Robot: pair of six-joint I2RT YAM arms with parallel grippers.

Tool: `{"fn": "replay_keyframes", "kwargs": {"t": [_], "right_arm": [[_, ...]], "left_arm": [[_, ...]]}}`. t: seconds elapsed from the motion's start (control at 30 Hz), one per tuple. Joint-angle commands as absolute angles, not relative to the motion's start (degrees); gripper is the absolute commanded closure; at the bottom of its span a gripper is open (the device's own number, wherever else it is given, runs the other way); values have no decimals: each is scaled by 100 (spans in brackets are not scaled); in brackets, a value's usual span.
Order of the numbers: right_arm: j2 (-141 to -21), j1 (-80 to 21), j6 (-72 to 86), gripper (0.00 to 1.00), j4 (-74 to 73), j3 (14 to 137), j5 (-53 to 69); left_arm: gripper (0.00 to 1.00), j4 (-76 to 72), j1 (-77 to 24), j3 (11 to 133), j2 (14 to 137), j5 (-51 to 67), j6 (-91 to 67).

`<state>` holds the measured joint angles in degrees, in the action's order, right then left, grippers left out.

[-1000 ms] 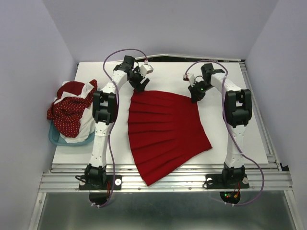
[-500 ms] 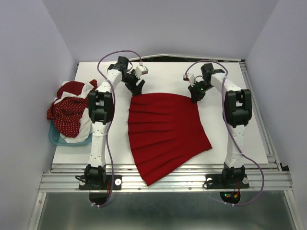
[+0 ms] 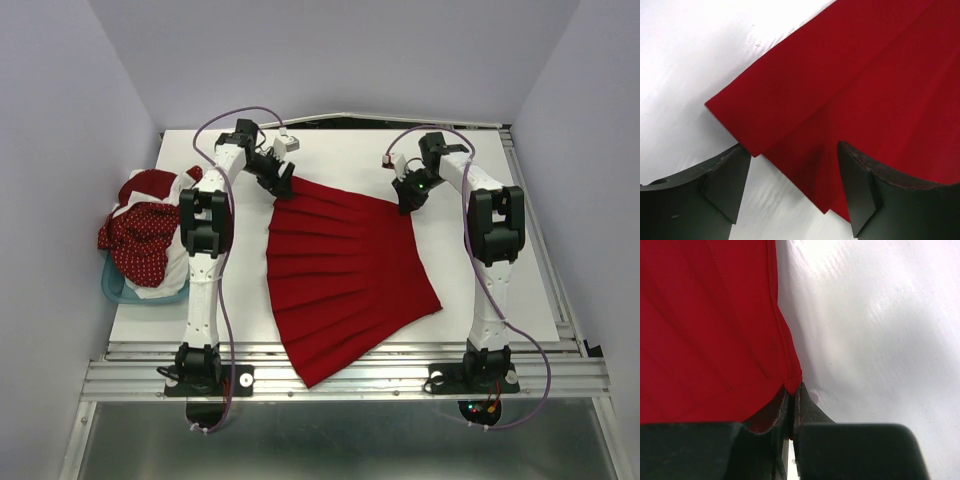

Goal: Fold and stack the skirts
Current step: Fold the skirt

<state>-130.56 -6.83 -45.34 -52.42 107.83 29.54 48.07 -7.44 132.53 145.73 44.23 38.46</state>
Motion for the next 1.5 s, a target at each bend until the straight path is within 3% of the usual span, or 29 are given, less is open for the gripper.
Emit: {"fn": "replay_keyframes", "kwargs": {"t": [0.0, 0.27, 0.57, 0.87, 1.07, 1.3, 1.37, 1.47], "right_arm": [[-12876, -694, -4526, 99, -5185, 10863, 2962], [-12902, -694, -4518, 99, -5247, 10925, 2944], [-12911, -694, -4535, 99, -5291, 10951, 2927], [-12911, -694, -4518, 99, -5265, 10934, 2883], [-12894, -694, -4526, 99, -5273, 10942, 2857], [-12824, -694, -4386, 99, -5300, 10785, 2988], [-12753, -694, -4220, 99, -5177, 10514, 3076], [-12718, -694, -4044, 99, -4914, 10249, 3138]], "left_arm": [[21, 4887, -773, 13149, 14598, 4623, 3622], [22, 4343, -747, 13192, 14370, 4246, 3297], [21, 2849, -431, 12858, 14018, 4157, 1548], [25, 2970, -641, 12692, 14221, 4131, 1485], [43, 3269, -756, 12455, 14308, 4377, 1608], [94, 3104, -668, 12463, 14335, 4308, 1329], [100, 2876, -598, 12822, 14448, 4001, 1118], [100, 2804, -571, 13928, 14799, 3701, 1020]]}}
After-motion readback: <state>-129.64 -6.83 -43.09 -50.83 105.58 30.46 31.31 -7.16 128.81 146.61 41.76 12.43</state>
